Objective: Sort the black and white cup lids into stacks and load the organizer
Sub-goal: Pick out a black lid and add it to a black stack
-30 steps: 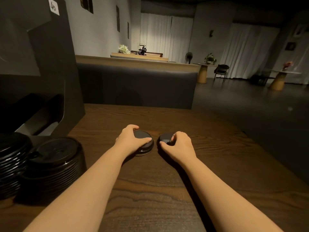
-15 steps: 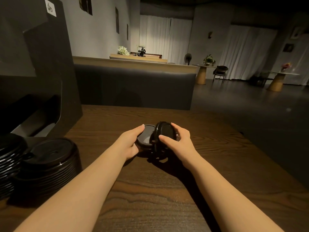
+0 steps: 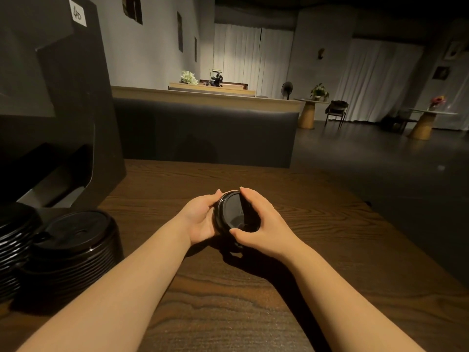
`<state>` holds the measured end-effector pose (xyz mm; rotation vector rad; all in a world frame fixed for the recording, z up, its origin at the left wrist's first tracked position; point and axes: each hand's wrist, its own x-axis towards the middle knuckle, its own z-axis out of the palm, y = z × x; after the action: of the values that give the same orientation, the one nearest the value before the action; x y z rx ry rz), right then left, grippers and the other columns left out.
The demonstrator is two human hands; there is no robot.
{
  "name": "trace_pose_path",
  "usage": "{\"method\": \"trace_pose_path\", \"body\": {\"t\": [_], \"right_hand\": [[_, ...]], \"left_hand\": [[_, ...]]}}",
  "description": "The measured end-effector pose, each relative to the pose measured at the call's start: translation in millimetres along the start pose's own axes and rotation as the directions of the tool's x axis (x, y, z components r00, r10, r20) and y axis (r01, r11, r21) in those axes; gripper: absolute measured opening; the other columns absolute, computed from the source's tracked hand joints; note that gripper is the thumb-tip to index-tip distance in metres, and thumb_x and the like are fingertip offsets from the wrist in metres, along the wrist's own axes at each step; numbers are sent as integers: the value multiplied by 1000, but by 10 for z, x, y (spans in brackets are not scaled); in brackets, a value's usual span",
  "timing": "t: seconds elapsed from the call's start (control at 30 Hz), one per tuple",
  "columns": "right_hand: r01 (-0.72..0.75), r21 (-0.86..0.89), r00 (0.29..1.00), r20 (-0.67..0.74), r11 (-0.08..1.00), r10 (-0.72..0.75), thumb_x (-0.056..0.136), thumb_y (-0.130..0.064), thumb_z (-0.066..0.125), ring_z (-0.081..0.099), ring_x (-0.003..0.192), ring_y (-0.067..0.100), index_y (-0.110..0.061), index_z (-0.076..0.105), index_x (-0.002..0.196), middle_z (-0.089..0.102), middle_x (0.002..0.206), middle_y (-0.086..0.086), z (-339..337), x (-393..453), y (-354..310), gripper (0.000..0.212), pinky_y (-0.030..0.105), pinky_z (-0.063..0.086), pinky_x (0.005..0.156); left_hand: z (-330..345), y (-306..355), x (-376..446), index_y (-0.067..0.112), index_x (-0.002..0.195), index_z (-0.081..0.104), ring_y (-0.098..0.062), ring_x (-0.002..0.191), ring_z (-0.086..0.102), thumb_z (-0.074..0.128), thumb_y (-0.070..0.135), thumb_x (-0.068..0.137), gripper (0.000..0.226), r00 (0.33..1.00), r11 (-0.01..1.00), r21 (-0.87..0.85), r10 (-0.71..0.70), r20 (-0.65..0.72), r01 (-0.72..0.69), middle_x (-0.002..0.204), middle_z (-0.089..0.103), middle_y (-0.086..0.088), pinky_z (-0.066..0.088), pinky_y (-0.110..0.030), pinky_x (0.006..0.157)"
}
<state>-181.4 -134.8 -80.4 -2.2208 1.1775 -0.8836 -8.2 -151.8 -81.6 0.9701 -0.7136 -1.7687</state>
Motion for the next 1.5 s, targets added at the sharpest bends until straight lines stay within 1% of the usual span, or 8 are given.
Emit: {"method": "trace_pose_path", "body": {"t": [0.2,0.33,0.47,0.6,0.87,1.03,1.23,1.5], "right_hand": [[5,31,1000,-18,1000,-4,82,-24,72,15,129,-8,-26,22,149,20,154,-12,29,6,23,84,15,21,105],[-44,155,999,8,987,43,83,-28,72,20,133,-3,-33,18,149,16,154,-14,45,21,82,85,25,27,112],[-276,733,916,3,622,402,85,-27,68,50,122,22,-28,24,148,35,149,4,23,91,97,77,33,52,88],[-364,738,885,83,568,458,92,-20,60,70,92,22,-10,50,129,64,117,11,34,104,71,39,34,58,72],[-343,810,855,59,476,516,92,-19,59,66,88,21,-8,64,98,69,94,10,-48,145,-128,14,32,53,68],[-390,761,875,131,519,466,93,-14,57,65,85,23,-3,67,93,70,90,12,-126,248,-497,16,31,52,67],[-416,738,892,216,532,398,89,-20,63,64,97,27,-6,62,109,64,107,14,-31,465,-1064,24,34,51,75],[-254,607,946,320,753,62,93,-18,58,64,82,15,-14,59,106,64,99,7,262,525,-1862,14,26,55,64]], "left_hand": [[34,3,-35,9,126,60,-31,114,62,43,51,94,56,991,1000,-6,30,130,-30,122,65,-17,49,-44,94],[100,-52,-64,13,127,59,-32,112,62,61,15,80,46,989,993,47,108,98,-113,120,64,-16,52,-44,91],[108,-47,-43,20,130,55,-37,119,56,58,10,78,53,971,963,-173,223,86,-205,127,59,-17,43,-52,102],[75,-39,-17,18,127,58,-34,118,55,56,7,88,40,978,978,-2,211,-4,-211,125,60,-14,45,-51,102],[301,104,-43,16,119,66,-27,103,65,63,27,90,31,945,863,487,258,-200,-133,109,69,-8,50,-47,97],[355,449,-438,13,125,62,-24,103,64,61,28,93,36,915,798,596,303,-268,-89,115,67,-9,53,-32,80],[212,878,-958,7,126,59,-26,105,63,64,33,90,44,835,790,601,407,-370,-118,119,64,-13,52,-34,90],[-149,1454,-1862,18,114,66,-22,96,64,43,58,93,50,834,452,891,475,-280,42,102,68,-5,51,-30,82]]}}
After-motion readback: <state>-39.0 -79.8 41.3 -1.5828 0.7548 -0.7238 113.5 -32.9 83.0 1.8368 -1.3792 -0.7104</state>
